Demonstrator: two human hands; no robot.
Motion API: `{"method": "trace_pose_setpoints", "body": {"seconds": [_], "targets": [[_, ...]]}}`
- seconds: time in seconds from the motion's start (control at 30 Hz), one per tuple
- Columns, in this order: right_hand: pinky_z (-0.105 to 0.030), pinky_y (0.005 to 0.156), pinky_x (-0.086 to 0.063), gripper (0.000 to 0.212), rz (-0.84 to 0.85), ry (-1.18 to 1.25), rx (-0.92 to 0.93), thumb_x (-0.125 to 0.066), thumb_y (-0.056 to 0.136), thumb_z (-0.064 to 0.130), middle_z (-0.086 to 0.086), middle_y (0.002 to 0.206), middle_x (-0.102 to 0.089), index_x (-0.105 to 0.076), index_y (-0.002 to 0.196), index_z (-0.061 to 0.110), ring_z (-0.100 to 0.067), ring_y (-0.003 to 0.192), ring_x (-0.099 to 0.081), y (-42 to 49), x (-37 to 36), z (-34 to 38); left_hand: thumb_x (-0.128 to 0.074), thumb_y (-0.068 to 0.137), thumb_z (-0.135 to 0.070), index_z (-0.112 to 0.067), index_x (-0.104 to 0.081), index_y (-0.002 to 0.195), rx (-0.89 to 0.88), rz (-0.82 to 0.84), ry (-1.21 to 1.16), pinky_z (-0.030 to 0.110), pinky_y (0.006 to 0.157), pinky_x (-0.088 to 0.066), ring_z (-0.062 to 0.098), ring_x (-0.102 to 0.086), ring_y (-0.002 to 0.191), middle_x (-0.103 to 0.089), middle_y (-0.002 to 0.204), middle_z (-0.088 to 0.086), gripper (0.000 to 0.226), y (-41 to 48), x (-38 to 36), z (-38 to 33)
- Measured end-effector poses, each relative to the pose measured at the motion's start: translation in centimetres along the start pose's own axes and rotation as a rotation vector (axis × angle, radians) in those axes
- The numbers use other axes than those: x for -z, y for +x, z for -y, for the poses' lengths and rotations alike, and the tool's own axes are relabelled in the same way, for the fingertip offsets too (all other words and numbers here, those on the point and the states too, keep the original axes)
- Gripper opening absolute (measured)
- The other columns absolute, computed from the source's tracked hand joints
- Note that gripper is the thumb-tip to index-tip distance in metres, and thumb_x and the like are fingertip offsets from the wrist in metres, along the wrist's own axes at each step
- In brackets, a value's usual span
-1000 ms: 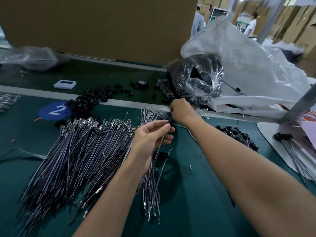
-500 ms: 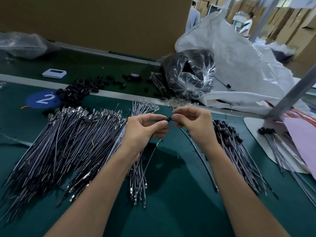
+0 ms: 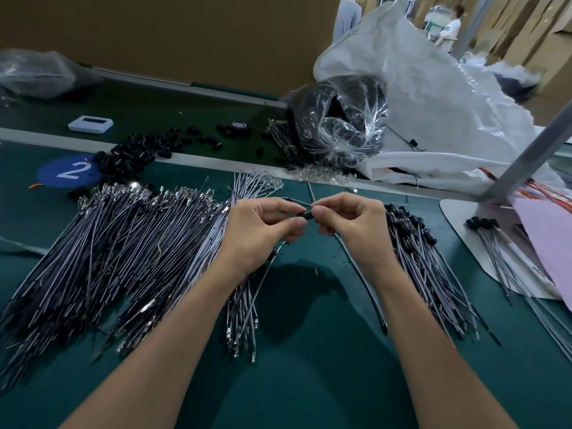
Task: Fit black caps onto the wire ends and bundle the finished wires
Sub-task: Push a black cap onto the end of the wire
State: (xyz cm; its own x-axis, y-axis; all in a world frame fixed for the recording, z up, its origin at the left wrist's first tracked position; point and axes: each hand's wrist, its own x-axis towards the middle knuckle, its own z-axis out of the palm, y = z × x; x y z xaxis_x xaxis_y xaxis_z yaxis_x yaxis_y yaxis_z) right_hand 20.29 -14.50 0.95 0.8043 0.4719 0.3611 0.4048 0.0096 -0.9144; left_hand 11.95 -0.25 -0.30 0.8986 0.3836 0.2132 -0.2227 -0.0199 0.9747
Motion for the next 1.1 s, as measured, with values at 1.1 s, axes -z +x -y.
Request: {"method": "trace_pose_setpoints", "body": {"seconds": [1.1], "targets": [[-0.022,0.055,-0.054,0.011,0.163,0.297,-0.152,-0.07,0.071,0.009,-0.011,0.069,-0.072,-0.077,0.079,0.012,-0.016,0.054,-0.066,-0.91,0.56,-0.29,-0.069,0.079,0.01,0.009,-0.069,0.103,-0.061,0.099,-0.021,0.022,0.059,-0.057,0.017,-0.071,0.062,-0.072,0.083,0.023,0.024,-0.56,0.17,-0.1]]}}
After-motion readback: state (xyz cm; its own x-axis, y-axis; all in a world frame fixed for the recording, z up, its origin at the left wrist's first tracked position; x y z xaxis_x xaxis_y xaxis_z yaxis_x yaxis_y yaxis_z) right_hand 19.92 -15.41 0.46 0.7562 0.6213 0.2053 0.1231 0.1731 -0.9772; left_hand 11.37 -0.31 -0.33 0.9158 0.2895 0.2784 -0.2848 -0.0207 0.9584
